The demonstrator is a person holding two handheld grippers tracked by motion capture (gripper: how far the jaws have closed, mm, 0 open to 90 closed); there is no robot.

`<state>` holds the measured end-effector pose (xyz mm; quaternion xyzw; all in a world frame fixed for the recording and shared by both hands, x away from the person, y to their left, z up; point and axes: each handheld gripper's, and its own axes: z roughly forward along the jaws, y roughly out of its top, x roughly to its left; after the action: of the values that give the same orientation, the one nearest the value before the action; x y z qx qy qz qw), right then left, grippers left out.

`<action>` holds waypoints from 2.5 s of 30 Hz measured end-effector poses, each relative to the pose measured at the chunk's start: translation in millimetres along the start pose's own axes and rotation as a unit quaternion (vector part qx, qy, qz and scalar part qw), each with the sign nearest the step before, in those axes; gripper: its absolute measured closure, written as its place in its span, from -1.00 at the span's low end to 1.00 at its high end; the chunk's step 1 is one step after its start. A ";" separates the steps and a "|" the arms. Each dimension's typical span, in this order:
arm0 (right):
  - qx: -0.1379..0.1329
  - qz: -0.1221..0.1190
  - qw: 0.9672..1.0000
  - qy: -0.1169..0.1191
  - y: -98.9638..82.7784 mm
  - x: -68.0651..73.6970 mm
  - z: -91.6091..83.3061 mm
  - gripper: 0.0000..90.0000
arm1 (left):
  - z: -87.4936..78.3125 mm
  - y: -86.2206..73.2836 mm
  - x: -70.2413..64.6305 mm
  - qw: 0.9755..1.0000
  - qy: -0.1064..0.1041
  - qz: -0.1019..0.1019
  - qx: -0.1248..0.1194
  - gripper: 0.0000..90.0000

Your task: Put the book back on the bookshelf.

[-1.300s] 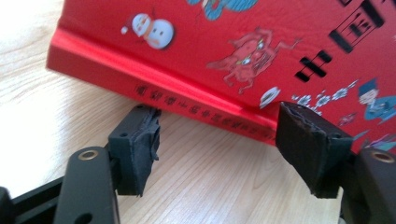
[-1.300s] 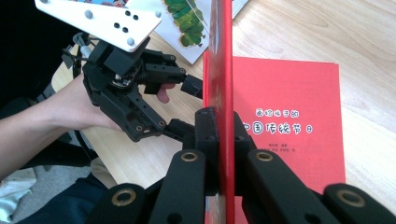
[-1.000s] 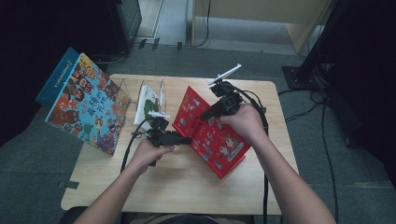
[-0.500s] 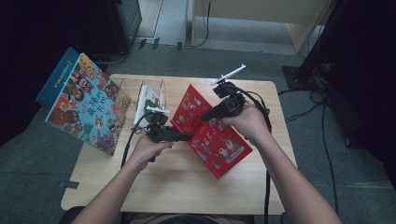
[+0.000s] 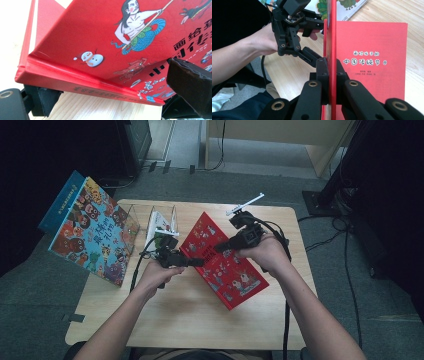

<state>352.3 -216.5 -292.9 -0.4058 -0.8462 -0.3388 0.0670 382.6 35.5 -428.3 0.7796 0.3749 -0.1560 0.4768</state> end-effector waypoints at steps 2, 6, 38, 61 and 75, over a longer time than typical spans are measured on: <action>-0.001 -0.002 1.000 0.004 -0.5 -0.9 0.3 0.97 | -0.2 -0.2 0.3 1.000 -0.001 0.002 0.000 -0.91; -0.004 -0.005 1.000 0.010 -3.2 -2.7 1.9 0.97 | 0.3 -0.4 -0.3 1.000 -0.004 -0.001 0.001 -0.92; -0.053 -0.036 0.994 0.086 -22.3 -28.7 12.4 0.97 | -33.0 -0.8 2.5 0.998 -0.016 0.041 -0.048 -0.27; -0.077 -0.060 0.984 0.149 -28.5 -39.0 8.1 0.98 | -51.2 13.2 -7.0 0.995 -0.047 0.068 -0.057 -0.05; -0.063 -0.078 0.983 0.151 -31.8 -37.6 13.6 0.97 | -47.4 16.2 -9.6 0.992 -0.095 0.069 -0.045 -0.02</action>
<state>356.1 -246.1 -334.4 -0.2860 -0.8325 -0.4529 0.1417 382.6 67.9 -388.9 0.7630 0.2798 -0.1785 0.5548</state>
